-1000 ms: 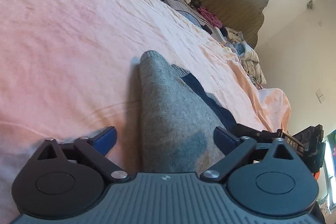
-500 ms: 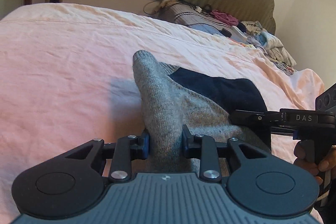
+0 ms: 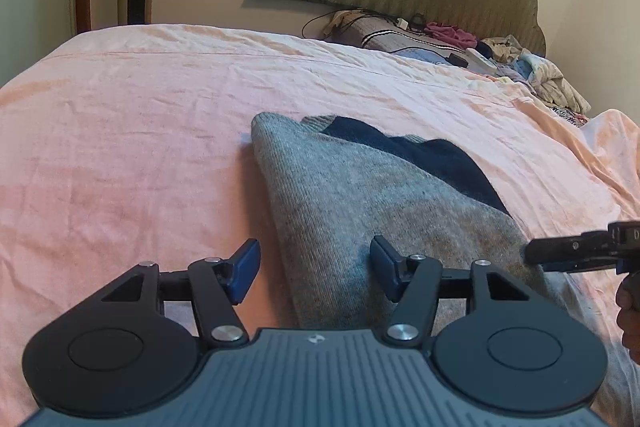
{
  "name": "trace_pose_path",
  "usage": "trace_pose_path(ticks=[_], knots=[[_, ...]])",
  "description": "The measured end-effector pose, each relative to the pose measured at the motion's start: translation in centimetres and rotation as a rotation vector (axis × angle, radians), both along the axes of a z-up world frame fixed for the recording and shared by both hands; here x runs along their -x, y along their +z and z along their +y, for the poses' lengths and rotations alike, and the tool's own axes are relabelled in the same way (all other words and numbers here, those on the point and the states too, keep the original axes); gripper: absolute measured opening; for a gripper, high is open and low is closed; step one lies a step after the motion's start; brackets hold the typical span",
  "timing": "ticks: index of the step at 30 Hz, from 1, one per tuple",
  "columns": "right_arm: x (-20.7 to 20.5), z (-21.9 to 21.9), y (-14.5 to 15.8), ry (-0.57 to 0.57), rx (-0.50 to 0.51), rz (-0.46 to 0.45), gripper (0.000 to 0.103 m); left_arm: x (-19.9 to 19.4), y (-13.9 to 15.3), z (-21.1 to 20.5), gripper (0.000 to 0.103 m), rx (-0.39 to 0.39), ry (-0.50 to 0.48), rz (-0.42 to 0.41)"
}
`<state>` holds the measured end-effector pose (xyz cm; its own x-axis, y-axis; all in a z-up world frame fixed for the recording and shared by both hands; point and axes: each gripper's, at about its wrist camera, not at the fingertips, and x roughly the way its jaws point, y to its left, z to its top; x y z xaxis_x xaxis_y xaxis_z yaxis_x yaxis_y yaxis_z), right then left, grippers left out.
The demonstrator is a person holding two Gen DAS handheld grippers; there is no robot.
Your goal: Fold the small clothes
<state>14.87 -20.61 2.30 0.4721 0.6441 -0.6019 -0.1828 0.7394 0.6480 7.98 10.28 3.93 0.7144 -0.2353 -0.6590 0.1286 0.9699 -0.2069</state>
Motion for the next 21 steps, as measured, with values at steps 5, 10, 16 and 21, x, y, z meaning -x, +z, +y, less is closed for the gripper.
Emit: trace_pose_path(ticks=[5,10,16,21], knots=[[1.6,1.1,0.0,0.055,0.019,0.0,0.073,0.2,0.1,0.0,0.06,0.011,0.007,0.01],[1.4,1.9,0.1,0.064,0.018,-0.002,0.08,0.5,0.1,-0.1,0.06,0.013,0.005,0.015],[1.4,2.2,0.0,0.071,0.024,-0.009,0.082,1.0,0.0,0.1,0.06,0.081,-0.01,0.061],[1.7,2.3,0.1,0.087,0.039,-0.019,0.082,2.1,-2.0,0.8,0.069,0.283,-0.04,0.197]])
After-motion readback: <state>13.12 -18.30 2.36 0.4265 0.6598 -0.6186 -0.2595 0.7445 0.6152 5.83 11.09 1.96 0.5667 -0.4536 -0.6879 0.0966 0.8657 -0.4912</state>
